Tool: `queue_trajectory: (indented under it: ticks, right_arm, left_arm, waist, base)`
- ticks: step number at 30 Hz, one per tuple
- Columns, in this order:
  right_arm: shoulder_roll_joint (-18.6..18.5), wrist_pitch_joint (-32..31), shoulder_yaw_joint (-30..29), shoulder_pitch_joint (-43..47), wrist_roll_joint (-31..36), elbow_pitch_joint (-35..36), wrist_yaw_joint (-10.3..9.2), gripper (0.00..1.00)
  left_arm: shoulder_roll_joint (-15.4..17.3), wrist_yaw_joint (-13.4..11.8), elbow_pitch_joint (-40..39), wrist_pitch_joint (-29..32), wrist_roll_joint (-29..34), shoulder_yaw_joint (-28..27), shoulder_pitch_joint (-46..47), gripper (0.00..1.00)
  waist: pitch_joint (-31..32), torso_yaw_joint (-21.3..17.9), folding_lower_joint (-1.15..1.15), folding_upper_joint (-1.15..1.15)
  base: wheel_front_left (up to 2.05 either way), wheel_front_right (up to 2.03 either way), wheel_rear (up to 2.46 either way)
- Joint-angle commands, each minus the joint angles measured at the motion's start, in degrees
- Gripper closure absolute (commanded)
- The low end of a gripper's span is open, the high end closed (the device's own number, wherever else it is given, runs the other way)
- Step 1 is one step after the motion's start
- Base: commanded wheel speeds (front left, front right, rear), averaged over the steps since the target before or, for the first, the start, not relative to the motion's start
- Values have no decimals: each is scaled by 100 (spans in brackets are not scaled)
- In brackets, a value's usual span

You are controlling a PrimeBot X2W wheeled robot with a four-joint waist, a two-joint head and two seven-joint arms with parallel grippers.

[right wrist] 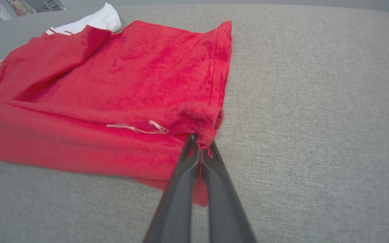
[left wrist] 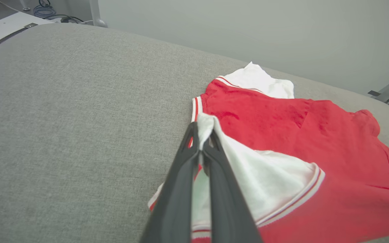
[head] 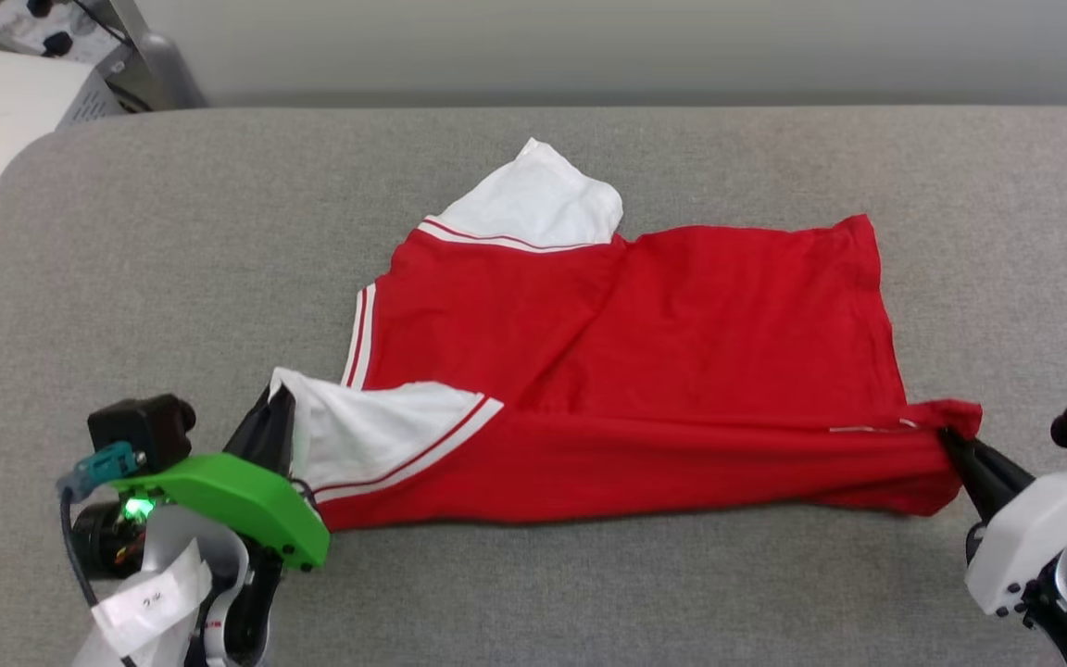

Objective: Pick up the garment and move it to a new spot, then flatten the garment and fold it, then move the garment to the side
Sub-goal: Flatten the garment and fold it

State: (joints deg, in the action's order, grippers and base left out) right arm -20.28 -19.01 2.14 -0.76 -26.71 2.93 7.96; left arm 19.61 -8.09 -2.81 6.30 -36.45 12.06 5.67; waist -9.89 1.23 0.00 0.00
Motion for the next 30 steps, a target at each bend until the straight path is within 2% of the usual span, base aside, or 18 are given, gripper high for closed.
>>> queue_trajectory:
  ticks: [1, 9, 19, 20, 21, 22, 23, 24, 25, 30]
  right_arm:
    - [-25, 17, 46, -240, 9, -116, -47, 100]
    - [-174, 75, 517, -905, -158, -791, -47, 100]
    - [-217, 523, 1019, -1226, -282, -1444, -47, 100]
    - [-227, 578, 1050, -1237, -289, -1504, -47, 89]
    - [-233, 660, 1059, -1243, -276, -1534, -47, 63]
    - [-231, 792, 1052, -1249, -242, -1556, -47, 0]
    - [-208, 898, 1045, -1246, -246, -1557, -47, 0]
    - [-172, 1053, 1008, -1240, -253, -1541, -47, 0]
    - [-143, 1220, 951, -1231, -239, -1515, -47, 0]
    - [86, 2055, 672, -1095, 39, -1346, -47, 0]
  left_arm:
    - [-56, 103, 242, -84, 80, 29, 325, 100]
    - [-278, 514, 1549, -547, 110, 150, 1388, 100]
    - [-386, 923, 2917, -384, -80, 333, 1846, 100]
    - [-394, 958, 3003, -366, -93, 354, 1866, 100]
    - [-401, 980, 3060, -366, -101, 366, 1878, 100]
    - [-411, 982, 3116, -402, -101, 366, 1892, 100]
    - [-419, 971, 3156, -438, -102, 356, 1898, 83]
    - [-422, 968, 3197, -462, -103, 357, 1896, 14]
    - [-420, 959, 3216, -505, -97, 349, 1892, 0]
    - [-323, 806, 3170, -739, -102, 197, 1758, 0]
  waist:
    - [-404, -18, 0, 0]
    - [-950, 27, 0, 0]
    - [-1086, -56, 0, 0]
    - [-1058, -55, 0, 0]
    - [-1035, -52, 0, 0]
    - [-995, -44, 0, 0]
    - [-955, -39, 0, 0]
    - [-902, -35, 0, 0]
    - [-851, -29, 0, 0]
    - [-531, -69, 0, 0]
  base:
    - [0, 0, 0]
    - [0, 0, 0]
    - [0, 0, 0]
    - [0, 0, 0]
    - [0, 0, 0]
    - [0, 0, 0]
    - [0, 0, 0]
    - [0, 0, 0]
    - [0, 0, 0]
    - [0, 0, 0]
